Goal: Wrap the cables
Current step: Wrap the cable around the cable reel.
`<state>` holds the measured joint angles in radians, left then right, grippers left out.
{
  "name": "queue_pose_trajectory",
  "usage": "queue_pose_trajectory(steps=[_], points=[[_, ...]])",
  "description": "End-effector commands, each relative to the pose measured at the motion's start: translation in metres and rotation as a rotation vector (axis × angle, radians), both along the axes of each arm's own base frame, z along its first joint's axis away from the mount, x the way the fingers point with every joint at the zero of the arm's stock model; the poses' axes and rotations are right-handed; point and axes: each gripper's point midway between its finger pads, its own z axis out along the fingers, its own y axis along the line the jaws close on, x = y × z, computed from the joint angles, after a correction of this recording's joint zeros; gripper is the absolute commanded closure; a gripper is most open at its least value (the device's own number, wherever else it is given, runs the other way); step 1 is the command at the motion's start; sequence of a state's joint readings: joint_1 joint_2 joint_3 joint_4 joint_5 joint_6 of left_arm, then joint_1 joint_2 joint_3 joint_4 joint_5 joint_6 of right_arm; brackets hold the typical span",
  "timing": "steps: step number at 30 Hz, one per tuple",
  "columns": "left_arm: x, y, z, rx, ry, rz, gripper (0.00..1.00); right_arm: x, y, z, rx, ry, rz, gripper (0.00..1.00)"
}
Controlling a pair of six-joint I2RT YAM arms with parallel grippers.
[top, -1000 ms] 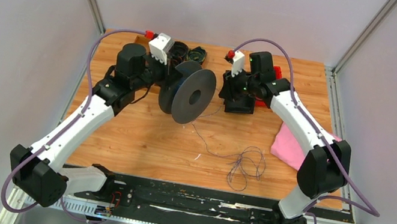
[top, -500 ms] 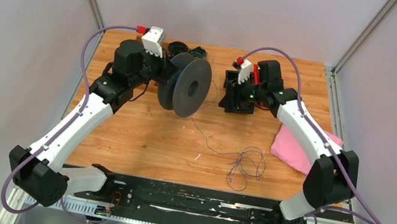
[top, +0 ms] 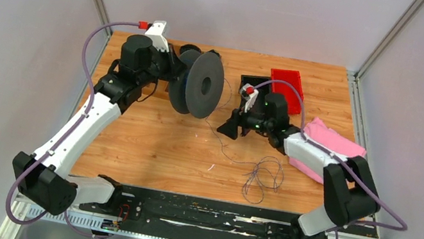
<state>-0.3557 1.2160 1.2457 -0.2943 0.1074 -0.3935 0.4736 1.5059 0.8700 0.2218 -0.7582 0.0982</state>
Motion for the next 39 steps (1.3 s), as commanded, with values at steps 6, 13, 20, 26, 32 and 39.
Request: queue_pose_trajectory(steps=[6, 13, 20, 26, 32, 39], points=[[0.000, 0.000, 0.040, -0.138, -0.049, -0.006, 1.00, 0.026, 0.042, -0.022, 0.135, -0.138, 0.015, 0.35], [0.000, 0.002, 0.041, -0.156, -0.048, -0.002, 1.00, 0.028, 0.057, -0.048, 0.124, -0.116, 0.040, 0.34], [0.001, 0.008, 0.042, -0.173, -0.051, 0.012, 1.00, 0.017, 0.072, -0.061, 0.131, -0.076, 0.080, 0.46], [0.004, 0.015, 0.044, -0.198, -0.050, 0.032, 1.00, 0.010, 0.075, -0.068, 0.123, -0.033, 0.102, 0.85], [0.013, 0.033, 0.043, -0.180, -0.063, 0.105, 1.00, -0.010, 0.062, -0.069, 0.060, 0.011, 0.126, 0.99], [0.029, 0.056, 0.044, -0.223, -0.045, 0.214, 1.00, -0.049, 0.059, -0.062, -0.050, 0.086, 0.213, 0.99]])
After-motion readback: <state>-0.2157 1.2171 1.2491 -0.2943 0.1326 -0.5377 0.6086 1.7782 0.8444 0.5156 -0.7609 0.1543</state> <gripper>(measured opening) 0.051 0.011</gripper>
